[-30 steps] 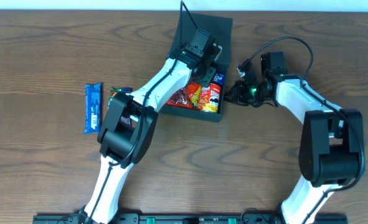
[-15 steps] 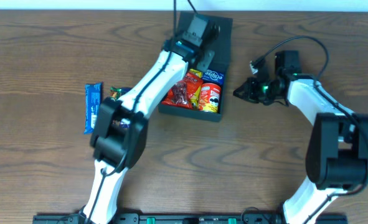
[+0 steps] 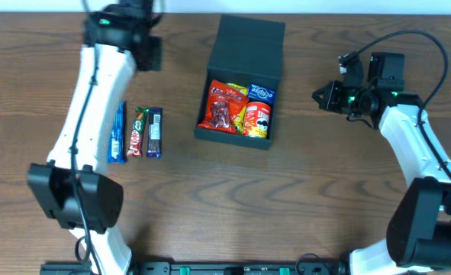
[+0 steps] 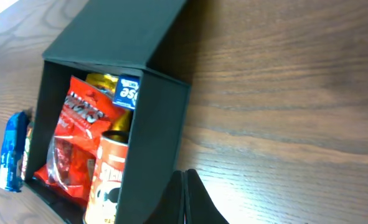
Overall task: Pack container
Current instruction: 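Withdraw both grippers from the box to the sides, then lower left gripper and grasp the blue snack bar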
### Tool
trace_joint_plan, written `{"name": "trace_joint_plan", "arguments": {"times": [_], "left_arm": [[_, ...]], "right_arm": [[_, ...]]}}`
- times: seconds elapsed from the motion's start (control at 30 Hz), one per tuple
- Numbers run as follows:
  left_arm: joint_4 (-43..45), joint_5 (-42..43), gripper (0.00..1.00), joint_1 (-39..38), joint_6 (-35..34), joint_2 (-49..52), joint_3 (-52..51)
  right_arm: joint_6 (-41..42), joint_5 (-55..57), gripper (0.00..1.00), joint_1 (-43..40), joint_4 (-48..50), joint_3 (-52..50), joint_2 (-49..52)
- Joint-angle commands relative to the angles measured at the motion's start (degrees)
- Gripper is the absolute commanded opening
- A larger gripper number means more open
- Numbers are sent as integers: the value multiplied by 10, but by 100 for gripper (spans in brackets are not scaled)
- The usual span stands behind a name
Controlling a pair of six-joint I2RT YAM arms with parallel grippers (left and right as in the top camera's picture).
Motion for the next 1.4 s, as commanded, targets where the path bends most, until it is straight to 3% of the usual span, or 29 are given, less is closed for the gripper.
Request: {"name": "trace_joint_plan", "arguments": {"times": [0.0, 0.3, 0.4, 0.6, 0.77, 1.0, 1.1, 1.13, 1.17, 1.23, 1.3, 1.37], "left_arm": [[-27, 29, 6, 20, 10, 3, -10], [-23, 79, 6, 48, 67, 3, -111], [-12, 144, 6, 57, 83, -2, -130], [54, 199, 6, 110, 86, -69, -245], [150, 178, 6, 129, 95, -127, -382], [203, 167, 6, 130, 97, -127, -442], [212, 92, 7, 131, 33, -127, -442], [216, 87, 22, 132, 32, -127, -443], [222, 87, 51, 132, 32, -127, -443], [233, 87, 67, 133, 32, -127, -448], [245, 87, 92, 134, 32, -127, -457], [254, 79, 98, 136, 37, -124, -465]], "right_arm": [[-10, 4, 2, -3, 0, -1, -9], [-4, 4, 1, -3, -7, -1, -9], [-3, 6, 1, -3, -12, -1, -9], [11, 21, 1, -3, -10, -1, -9], [14, 34, 2, -3, -10, -1, -9], [14, 34, 2, -3, -11, -1, -9], [14, 34, 2, -3, -12, -1, -9], [13, 34, 2, -3, -12, -1, -9], [13, 34, 1, -3, -13, -1, -9], [13, 34, 2, -3, -13, -1, -9], [13, 34, 1, -2, -13, -1, -9], [13, 34, 2, -2, -12, -1, -9]]}}
